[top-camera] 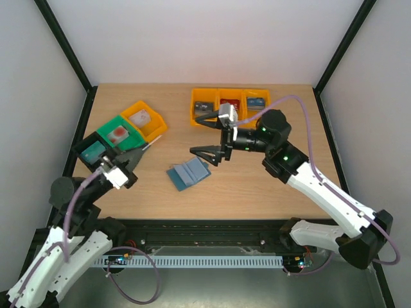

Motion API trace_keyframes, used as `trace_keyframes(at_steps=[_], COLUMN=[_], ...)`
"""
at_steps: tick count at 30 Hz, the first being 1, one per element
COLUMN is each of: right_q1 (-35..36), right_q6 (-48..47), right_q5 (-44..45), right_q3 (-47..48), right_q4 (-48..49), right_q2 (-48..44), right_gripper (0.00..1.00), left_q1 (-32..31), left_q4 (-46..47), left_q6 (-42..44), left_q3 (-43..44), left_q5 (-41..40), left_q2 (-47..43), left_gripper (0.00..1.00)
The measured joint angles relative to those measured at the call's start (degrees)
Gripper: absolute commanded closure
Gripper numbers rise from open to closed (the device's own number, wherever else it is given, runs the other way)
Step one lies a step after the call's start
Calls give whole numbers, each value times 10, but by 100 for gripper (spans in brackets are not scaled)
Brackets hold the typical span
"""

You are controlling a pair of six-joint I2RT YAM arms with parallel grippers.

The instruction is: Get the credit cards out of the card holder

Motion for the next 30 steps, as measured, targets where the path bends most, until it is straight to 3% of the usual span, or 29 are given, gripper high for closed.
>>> trace_keyframes(at_steps=[4,9,13,17,20,27,30], right_q1=[0,4,14,21,23,25,33], right_q6=[-20,-27,-32,-38,-38,-30,-29], right_q5=[-30,-63,-83,-94,-111,-138,-137], right_q3=[-5,17,42,62,71,86,95], right_q4=[27,24,-2,-26,-30,-33,-35], right_q2=[-28,-2,40,70,81,93,102], right_gripper=[3,22,30,47,52,73,92], left_q1=[12,30,30,31,31,31,31], left_q4=[1,2,5,12,12,11,10], left_q6=[-303,-471,-512,-522,-527,-529,-528], left_q3=[-26,-33,-33,-28,-28,-28,-28], left_q5=[77,110,136,150,157,160,157], left_q2=[33,70,61,59,59,64,67], left_gripper=[98,98,98,98,98,98,98])
